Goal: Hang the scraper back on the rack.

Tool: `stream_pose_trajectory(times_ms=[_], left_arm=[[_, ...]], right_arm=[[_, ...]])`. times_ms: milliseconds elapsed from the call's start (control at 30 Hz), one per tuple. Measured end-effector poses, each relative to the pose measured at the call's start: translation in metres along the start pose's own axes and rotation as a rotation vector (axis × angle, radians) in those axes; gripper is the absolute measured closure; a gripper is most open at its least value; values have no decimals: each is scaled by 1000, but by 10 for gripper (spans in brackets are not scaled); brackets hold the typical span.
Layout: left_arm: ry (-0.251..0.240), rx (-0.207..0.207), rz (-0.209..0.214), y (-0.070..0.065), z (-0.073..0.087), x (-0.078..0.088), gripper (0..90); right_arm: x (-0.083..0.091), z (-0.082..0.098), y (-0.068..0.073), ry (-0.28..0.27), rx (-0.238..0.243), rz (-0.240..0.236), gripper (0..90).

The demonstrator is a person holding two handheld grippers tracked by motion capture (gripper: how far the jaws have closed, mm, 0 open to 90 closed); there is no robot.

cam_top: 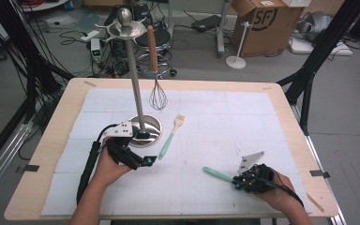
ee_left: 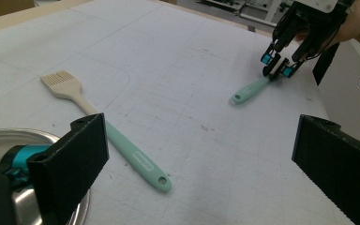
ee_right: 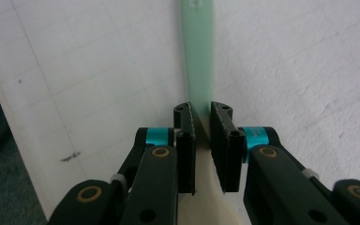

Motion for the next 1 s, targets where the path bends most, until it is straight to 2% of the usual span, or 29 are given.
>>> stream_pose_trajectory(times_ms=[133,267,667,800,900,1000], left_arm=[[1,1,-2,0,0,0,45],[-1,-1,-3,0,0,1,45],[-13,-3,-2,-1,-1,4,45],[-16,-3,-3,-1,-2,5,45],[-15,-3,-3,-1,-2,6,45],[-15,-4,-4,-1,-2,6,45]], right_arm=[[-1,0,-3,-68,-32,14,815],[1,-6,-7,-149,-68,-12,815],[11,-33,-14,-340,-100,-49,815],[15,-41,-18,-411,-114,-82,814],[16,-44,-20,-442,-130,-108,815],[18,-45,-22,-467,-134,-104,814]])
Point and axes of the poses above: each handheld gripper's, and its own axes: x roughly backward along the jaws, z roughly out of its underside, y roughly to its left, the point moved 3 cm from there along -x, roughly forward along the jaws, and after that the axes turned 8 degrees about z, right-handed, at the moved point
